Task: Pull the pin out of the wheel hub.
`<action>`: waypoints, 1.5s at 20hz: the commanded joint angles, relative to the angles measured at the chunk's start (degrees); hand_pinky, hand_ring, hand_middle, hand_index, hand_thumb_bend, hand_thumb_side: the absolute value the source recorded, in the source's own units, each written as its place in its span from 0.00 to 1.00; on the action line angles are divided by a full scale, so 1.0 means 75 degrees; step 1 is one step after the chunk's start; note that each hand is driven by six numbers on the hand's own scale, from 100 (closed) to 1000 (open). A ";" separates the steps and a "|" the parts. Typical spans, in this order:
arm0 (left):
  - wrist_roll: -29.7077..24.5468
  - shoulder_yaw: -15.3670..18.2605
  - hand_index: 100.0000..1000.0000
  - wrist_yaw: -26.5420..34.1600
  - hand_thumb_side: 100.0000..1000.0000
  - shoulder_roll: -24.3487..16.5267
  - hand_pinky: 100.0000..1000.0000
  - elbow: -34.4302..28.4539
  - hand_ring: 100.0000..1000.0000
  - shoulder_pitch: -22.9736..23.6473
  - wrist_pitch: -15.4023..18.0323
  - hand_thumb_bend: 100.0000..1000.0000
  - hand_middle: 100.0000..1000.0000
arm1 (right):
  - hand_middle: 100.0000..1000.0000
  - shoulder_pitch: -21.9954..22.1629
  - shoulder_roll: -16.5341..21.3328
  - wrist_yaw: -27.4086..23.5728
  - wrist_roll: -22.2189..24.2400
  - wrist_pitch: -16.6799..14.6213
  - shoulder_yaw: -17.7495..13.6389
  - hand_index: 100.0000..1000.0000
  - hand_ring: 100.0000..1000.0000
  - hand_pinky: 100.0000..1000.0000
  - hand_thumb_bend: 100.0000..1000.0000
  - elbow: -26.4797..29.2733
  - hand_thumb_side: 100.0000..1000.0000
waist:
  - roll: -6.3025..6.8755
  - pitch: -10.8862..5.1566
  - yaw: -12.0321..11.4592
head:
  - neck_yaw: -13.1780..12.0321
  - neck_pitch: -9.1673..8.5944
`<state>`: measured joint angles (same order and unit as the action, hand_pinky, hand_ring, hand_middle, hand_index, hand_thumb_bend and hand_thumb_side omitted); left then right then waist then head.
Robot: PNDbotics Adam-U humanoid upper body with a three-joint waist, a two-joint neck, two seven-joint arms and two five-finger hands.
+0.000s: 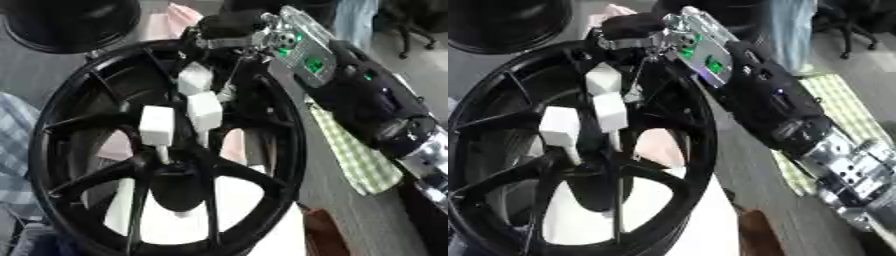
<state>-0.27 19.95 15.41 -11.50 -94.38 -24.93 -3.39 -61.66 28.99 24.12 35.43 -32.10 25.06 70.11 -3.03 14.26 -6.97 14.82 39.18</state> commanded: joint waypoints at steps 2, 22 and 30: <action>-0.0037 -0.0014 0.71 -0.0023 0.79 -0.0049 0.67 -0.0165 0.55 -0.0119 -0.0026 0.09 0.48 | 0.17 -0.0285 0.0248 -0.0456 0.2206 -0.1962 -0.0347 0.34 0.54 0.73 0.25 -0.0007 0.00 | -0.0003 -0.0194 -0.0032 | 0.0053 -0.0008; -0.0024 0.0029 0.72 -0.0162 0.79 -0.0130 0.67 -0.0236 0.55 0.0009 -0.0146 0.09 0.48 | 0.12 0.0147 0.2555 -0.3138 0.2008 -0.0480 -0.2361 0.33 0.52 0.73 0.24 0.0853 0.00 | -0.0162 -0.0352 0.0181 | -0.0134 0.0185; 0.0114 0.0172 0.71 -0.0186 0.79 -0.0362 0.66 -0.0191 0.55 0.0090 -0.0074 0.08 0.48 | 0.12 0.3763 0.5523 -0.4532 -0.0459 0.0025 -0.4955 0.39 0.53 0.72 0.24 0.1125 0.00 | -0.0126 -0.0312 0.0499 | -0.0610 0.0230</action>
<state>0.22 20.73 14.29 -12.49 -95.05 -23.77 -4.07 -33.26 65.34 -8.20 33.79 -31.02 -8.44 77.42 -4.10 12.94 -3.15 10.86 40.94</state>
